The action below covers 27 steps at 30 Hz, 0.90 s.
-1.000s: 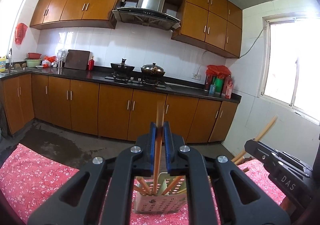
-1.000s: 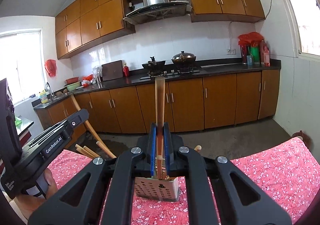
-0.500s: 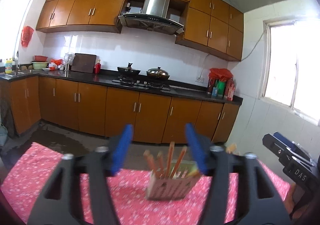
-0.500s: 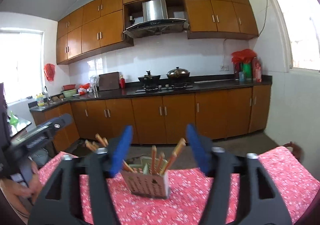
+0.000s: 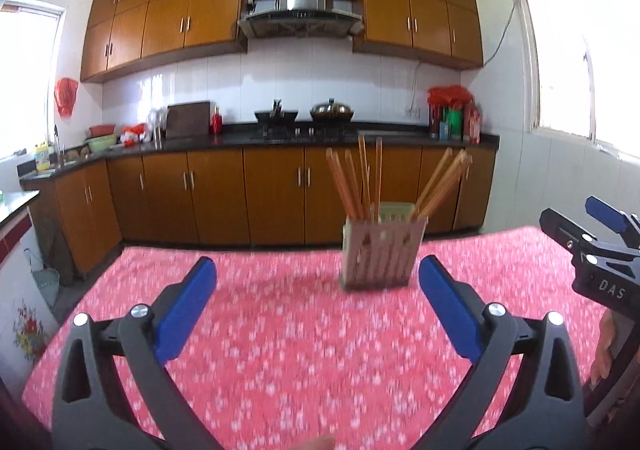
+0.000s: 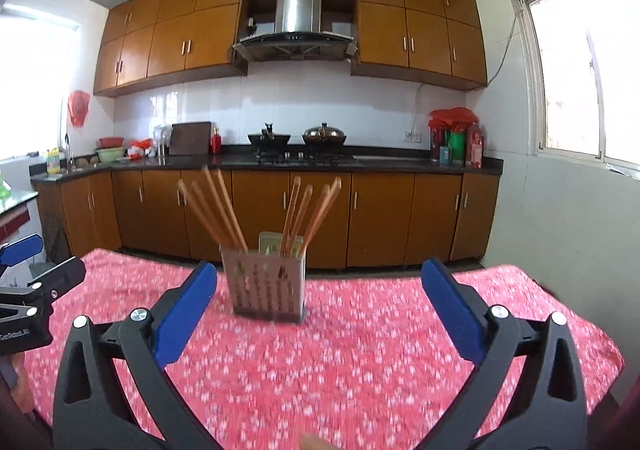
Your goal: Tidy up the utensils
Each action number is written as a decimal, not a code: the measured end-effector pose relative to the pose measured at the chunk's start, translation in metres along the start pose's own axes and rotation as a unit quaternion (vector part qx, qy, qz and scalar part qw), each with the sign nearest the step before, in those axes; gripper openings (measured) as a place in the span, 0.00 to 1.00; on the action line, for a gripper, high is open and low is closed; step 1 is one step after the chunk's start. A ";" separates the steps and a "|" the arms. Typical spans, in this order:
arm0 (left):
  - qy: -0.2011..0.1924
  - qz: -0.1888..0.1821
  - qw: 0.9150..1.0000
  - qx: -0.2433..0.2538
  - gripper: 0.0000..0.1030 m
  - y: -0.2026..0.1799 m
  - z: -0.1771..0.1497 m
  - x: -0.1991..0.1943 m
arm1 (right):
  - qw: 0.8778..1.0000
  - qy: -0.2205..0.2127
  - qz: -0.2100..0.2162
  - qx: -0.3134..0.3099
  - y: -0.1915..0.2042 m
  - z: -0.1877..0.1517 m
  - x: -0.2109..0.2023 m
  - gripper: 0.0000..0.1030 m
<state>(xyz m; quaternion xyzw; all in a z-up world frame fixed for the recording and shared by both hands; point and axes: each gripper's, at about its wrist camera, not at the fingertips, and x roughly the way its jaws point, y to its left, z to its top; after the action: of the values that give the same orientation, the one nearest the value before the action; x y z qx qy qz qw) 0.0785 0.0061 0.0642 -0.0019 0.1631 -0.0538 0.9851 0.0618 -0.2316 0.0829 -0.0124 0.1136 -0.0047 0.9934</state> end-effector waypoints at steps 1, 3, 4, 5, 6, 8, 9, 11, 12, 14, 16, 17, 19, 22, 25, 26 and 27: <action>0.005 0.000 1.000 -0.002 0.96 0.001 -0.007 -0.002 | 1.000 0.005 -0.001 0.003 0.000 -0.006 -0.002 0.98; 0.018 -0.002 1.000 -0.013 0.96 0.003 -0.020 -0.004 | 1.000 0.019 -0.007 0.017 0.000 -0.022 -0.008 0.98; 0.024 -0.004 1.000 -0.019 0.96 0.005 -0.024 -0.004 | 0.999 0.026 -0.009 0.024 -0.001 -0.030 -0.010 0.98; 0.031 -0.005 0.999 -0.027 0.96 0.007 -0.031 -0.006 | 0.999 0.031 -0.008 0.028 0.000 -0.034 -0.012 0.98; 0.034 -0.006 0.999 -0.030 0.96 0.007 -0.036 -0.007 | 0.999 0.041 -0.006 0.030 0.000 -0.041 -0.013 0.98; 0.033 0.000 0.999 -0.030 0.96 0.008 -0.044 -0.011 | 0.998 0.056 -0.002 0.026 0.002 -0.049 -0.014 0.98; 0.031 0.004 0.999 -0.029 0.96 0.008 -0.048 -0.013 | 0.998 0.061 -0.003 0.021 0.003 -0.053 -0.014 0.98; 0.026 0.010 0.999 -0.027 0.96 0.008 -0.054 -0.017 | 0.998 0.064 -0.007 0.017 0.005 -0.057 -0.016 0.98; 0.025 0.014 0.999 -0.027 0.96 0.009 -0.057 -0.020 | 0.998 0.065 -0.008 0.018 0.005 -0.059 -0.017 0.98; 0.026 0.015 0.999 -0.026 0.96 0.009 -0.058 -0.020 | 0.997 0.068 -0.006 0.023 0.005 -0.061 -0.017 0.98; 0.028 0.017 0.999 -0.023 0.96 0.008 -0.058 -0.020 | 0.997 0.069 -0.004 0.024 0.008 -0.066 -0.021 0.98; 0.028 0.019 0.999 -0.020 0.96 0.008 -0.059 -0.020 | 0.997 0.069 -0.004 0.023 0.009 -0.067 -0.021 0.98; 0.028 0.019 0.999 -0.016 0.96 0.008 -0.058 -0.020 | 0.997 0.069 -0.009 0.018 0.010 -0.068 -0.022 0.98; 0.030 0.019 0.999 -0.013 0.96 0.007 -0.059 -0.018 | 0.997 0.074 -0.010 0.018 0.010 -0.071 -0.021 0.98; 0.033 0.018 0.999 -0.013 0.96 0.006 -0.062 -0.017 | 0.997 0.079 -0.012 0.021 0.009 -0.072 -0.019 0.98; 0.034 0.019 0.999 -0.012 0.96 0.005 -0.062 -0.017 | 0.996 0.080 -0.014 0.021 0.009 -0.072 -0.018 0.98; 0.034 0.020 0.999 -0.010 0.96 0.005 -0.062 -0.016 | 0.996 0.081 -0.015 0.021 0.009 -0.072 -0.017 0.98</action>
<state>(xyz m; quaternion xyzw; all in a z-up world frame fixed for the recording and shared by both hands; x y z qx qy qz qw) 0.0437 0.0136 0.0105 -0.0071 0.1974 -0.0327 0.9798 0.0287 -0.2242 0.0160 0.0074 0.1934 -0.0228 0.9808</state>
